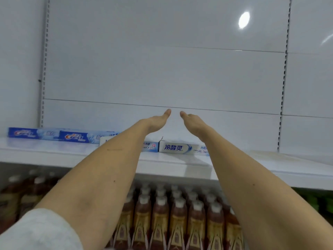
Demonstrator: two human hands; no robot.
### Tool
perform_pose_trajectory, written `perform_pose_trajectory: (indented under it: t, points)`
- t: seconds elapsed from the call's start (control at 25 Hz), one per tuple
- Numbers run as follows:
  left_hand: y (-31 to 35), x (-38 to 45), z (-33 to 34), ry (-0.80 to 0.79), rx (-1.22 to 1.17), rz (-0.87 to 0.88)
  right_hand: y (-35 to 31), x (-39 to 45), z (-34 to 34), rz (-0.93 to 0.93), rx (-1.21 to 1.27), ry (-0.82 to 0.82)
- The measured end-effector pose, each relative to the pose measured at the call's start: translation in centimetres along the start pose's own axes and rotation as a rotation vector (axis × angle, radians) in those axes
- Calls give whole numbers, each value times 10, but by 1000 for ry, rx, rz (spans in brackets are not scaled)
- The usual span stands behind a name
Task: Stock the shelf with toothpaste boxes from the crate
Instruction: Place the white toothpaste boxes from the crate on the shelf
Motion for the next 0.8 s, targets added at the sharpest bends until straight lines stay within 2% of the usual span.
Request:
perform_pose_trajectory:
  t: [0.2, 0.4, 0.52, 0.68, 0.8]
  points:
    - [-15, -89, 2, 9, -228, 84, -10, -70, 8, 65, 288, -21]
    - [-53, -162, 27, 23, -500, 291, -31, -148, 31, -57, 486, 22]
    - [-85, -206, 45, 32, -595, 349, -36, -200, 65, -130, 623, 4]
    - [-155, -259, 78, -17, -627, 310, -10, -264, 127, -27, 743, 79]
    - [-227, -292, 117, -118, -718, 150, 32, -318, 185, 123, 725, 40]
Point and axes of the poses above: each hand's wrist, its own x-axis towards the middle knuckle, its own z-axis out of the palm, y = z × x, the point moved 1 cm from there along x, towards the middle knuckle, and after that the axes turned 6 degrees about x, right-handed, at the moved point
